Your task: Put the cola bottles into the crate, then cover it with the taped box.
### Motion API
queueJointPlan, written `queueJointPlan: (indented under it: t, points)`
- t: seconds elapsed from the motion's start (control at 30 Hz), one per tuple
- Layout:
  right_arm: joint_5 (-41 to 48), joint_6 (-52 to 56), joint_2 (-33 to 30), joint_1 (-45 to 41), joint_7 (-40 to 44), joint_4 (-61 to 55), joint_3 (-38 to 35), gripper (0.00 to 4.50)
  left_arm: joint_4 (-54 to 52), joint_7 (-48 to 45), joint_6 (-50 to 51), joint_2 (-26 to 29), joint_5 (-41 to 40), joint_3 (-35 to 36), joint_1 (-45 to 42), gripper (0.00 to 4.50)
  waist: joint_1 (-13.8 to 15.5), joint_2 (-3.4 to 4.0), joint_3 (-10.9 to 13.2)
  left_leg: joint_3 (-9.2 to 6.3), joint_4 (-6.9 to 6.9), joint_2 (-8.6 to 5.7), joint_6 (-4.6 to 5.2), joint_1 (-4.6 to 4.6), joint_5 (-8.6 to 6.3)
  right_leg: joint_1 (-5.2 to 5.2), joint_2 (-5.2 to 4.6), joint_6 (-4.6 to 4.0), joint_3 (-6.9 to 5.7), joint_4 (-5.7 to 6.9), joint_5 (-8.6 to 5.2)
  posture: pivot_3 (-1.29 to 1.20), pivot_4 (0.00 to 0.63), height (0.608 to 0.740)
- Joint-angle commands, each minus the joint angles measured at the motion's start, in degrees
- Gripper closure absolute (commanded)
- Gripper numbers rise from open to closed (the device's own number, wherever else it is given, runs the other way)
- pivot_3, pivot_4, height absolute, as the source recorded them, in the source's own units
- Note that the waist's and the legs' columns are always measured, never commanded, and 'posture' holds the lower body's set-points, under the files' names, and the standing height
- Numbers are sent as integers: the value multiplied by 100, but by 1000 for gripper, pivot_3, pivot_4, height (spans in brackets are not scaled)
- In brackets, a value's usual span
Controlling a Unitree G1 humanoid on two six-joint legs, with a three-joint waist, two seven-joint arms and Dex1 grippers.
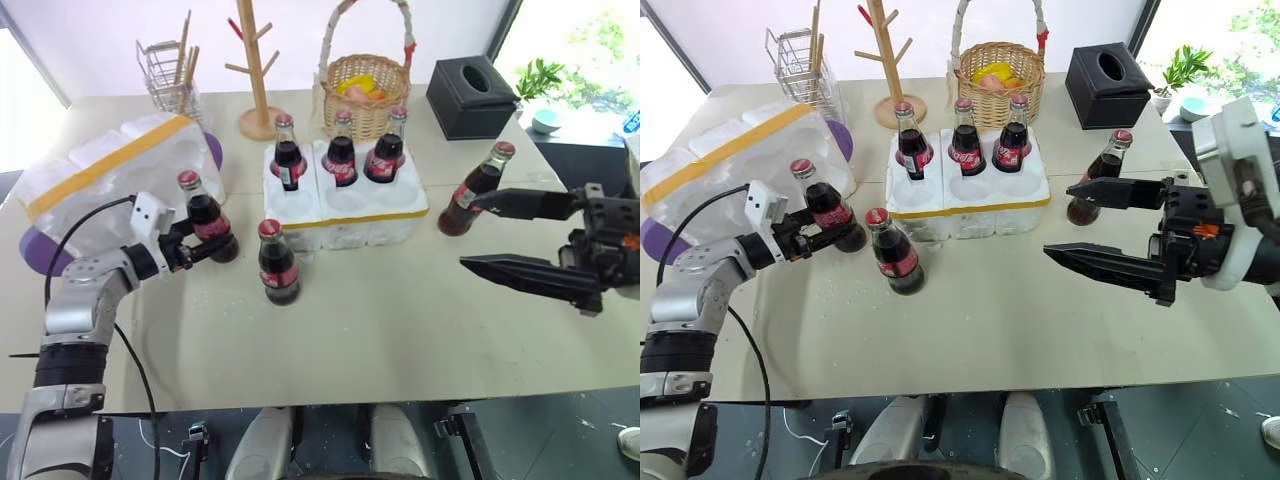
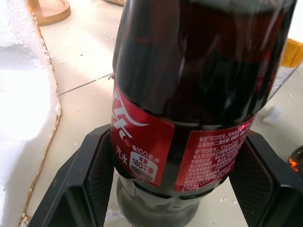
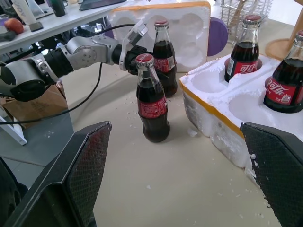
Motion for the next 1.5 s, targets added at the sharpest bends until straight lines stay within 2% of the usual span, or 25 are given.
queueJointPlan:
  t: [0.03,0.23,0.33,0.43,0.57,0.7,0.97,1.2,1.5]
  points:
    - [87,-240,19,-151,-157,-117,130,0,-488,-346,371,357,-324,211,-62,1709,-10,-2,2,0,-1,0,0,0,0,-1,0,0,0,0,0,0,150,734]
    - [187,-385,5,-277,-496,-236,428,0,-1021,-790,1360,786,-1030,424,-418,1709,2,-19,18,0,-1,0,0,-4,0,-6,0,-1,0,0,-1,0,150,734]
    - [202,-416,21,-206,-581,-292,405,0,-995,-1082,1747,926,-1310,309,-1065,1709,37,-38,32,-5,3,-1,0,-12,0,-8,3,-2,-3,1,-1,0,150,734]
    - [226,-455,54,-156,-692,-306,372,0,-677,-1421,1780,869,-1256,13,-1821,1709,43,-43,35,-3,9,-6,0,-18,1,-10,6,7,-5,0,4,0,150,734]
    - [186,-502,144,38,-824,-397,220,0,229,-1849,1541,306,-918,-565,-3093,1709,113,-44,35,1,11,-16,3,-18,2,-8,2,19,-4,-2,11,0,150,734]
    - [244,-521,224,297,-1034,-522,-30,0,1461,-2277,718,-423,-308,-1138,-3975,1709,146,-46,36,4,12,-16,3,-18,3,-8,2,27,-3,-2,15,0,150,734]
    - [594,-487,359,1153,-1467,-942,-881,0,3795,-2469,-681,-1691,380,-1212,-5162,1709,142,-55,43,4,14,-15,8,-34,2,-21,3,39,-4,-1,23,0,150,734]
    - [859,-572,403,1723,-1710,-1126,-1355,0,4663,-2601,-1398,-2111,745,-1191,-5531,1709,132,-55,43,8,59,-20,31,-59,-12,-25,2,56,-3,3,34,0,150,734]
    - [795,-786,381,1878,-1755,-1077,-1306,0,5221,-2240,-2508,-2448,1666,-1430,-5172,1709,134,-53,43,10,122,-23,37,-78,-15,-10,3,77,-1,-5,61,0,150,734]
